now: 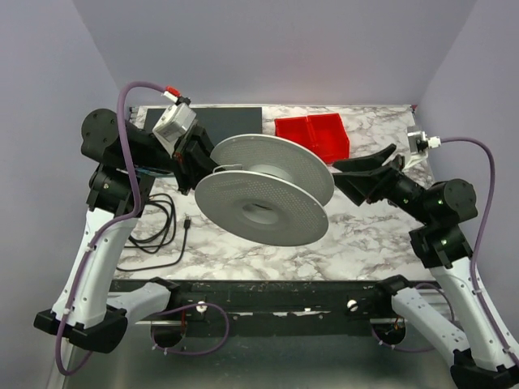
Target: Wrap the cables
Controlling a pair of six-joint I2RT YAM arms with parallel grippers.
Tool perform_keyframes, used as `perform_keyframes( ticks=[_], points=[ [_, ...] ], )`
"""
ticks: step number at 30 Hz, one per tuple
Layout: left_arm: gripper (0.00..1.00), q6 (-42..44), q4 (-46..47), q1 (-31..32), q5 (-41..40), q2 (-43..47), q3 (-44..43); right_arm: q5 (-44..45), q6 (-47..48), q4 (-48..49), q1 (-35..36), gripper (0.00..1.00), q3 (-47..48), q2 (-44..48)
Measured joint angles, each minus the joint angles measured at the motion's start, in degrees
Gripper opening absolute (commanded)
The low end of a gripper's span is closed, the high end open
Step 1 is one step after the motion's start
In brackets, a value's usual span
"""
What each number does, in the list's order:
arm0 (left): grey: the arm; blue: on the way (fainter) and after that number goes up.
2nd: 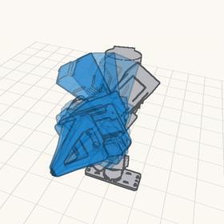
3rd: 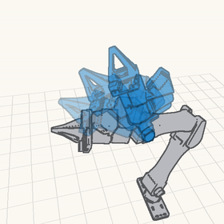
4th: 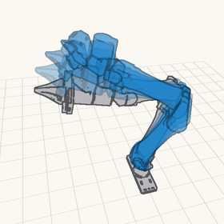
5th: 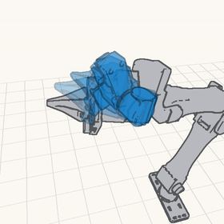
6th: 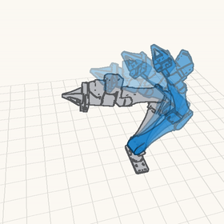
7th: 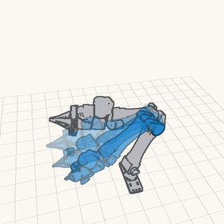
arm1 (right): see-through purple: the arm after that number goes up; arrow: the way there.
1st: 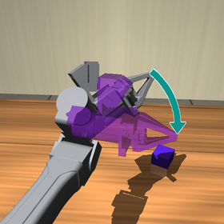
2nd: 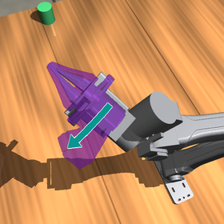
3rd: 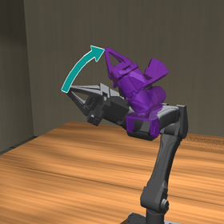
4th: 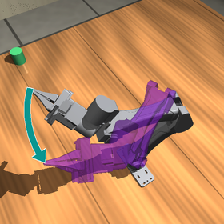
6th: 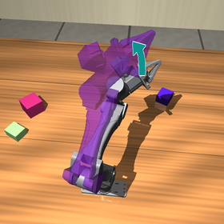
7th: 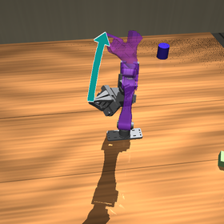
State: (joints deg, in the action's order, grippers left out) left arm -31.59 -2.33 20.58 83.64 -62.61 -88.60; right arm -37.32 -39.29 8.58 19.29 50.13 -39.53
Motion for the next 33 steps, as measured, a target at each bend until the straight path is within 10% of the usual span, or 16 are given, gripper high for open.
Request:
perform_keyframes(
  ticks=[13,22,33],
  points=[
    [0.0,-35.4,45.9,-0.3,6.2,-3.7,6.8,-0.7,1.8,-4.8,0.0,0.61,3.4,-2.0],
    [0.0,-35.5,45.4,-4.5,6.2,-9.3,-2.3,-0.2,0.9,-5.4,0.0,0.6,5.9,0.8],
    [0.0,7.6,-18.5,-5.1,-26.0,-17.5,-21.1,13.0,6.5,-16.0,0.0,0.62,16.4,-16.1]
  ],
)
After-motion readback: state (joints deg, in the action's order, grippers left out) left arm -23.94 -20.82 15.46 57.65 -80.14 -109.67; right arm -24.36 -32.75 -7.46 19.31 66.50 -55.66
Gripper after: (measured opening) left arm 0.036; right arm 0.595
